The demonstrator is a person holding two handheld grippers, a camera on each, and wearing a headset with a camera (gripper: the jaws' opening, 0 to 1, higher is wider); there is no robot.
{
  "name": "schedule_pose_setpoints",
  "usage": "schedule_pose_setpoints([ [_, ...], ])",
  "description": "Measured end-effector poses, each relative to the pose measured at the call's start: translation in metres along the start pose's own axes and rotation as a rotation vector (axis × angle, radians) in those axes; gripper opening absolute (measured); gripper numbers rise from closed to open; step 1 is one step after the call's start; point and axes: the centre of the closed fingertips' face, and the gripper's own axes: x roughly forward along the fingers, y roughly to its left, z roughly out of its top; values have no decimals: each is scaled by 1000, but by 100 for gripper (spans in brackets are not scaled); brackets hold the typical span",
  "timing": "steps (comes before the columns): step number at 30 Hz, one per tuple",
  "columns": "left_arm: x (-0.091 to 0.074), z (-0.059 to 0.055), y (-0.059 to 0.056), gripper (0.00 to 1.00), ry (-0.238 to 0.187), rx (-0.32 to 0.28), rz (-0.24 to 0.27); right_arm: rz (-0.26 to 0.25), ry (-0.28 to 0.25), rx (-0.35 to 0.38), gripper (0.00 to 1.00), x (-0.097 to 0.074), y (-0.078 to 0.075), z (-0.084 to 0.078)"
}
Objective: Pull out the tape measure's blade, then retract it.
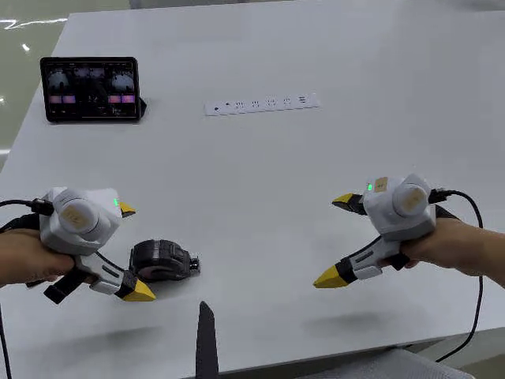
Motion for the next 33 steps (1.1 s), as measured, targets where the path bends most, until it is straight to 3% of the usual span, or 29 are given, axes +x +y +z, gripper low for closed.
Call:
schedule_pose_setpoints([
  [4,4,2,-2,91,18,31,-17,38,-21,-26,99,13,6,8],
  [8,7,8,-7,90,11,25,-54,45,-13,-39,99,24,9,13],
  [10,8,7,-6,85,26,40,-57,49,-17,-46,99,29,9,17],
  [13,12,8,3,79,40,72,-17,55,-5,-28,99,35,8,20],
  [16,14,7,3,69,51,68,-27,60,-3,-36,99,42,9,23],
  [22,17,11,-4,63,45,71,-66,80,13,-56,99,55,12,29],
  [26,21,14,-3,59,47,91,-66,105,24,-83,99,64,19,36],
  [30,24,20,-7,41,40,98,-86,124,15,-100,99,74,25,46],
  [32,26,19,-14,35,48,112,-117,131,5,-100,99,79,28,52],
  [33,27,20,-14,33,47,127,-106,135,-1,-103,99,82,29,56],
])
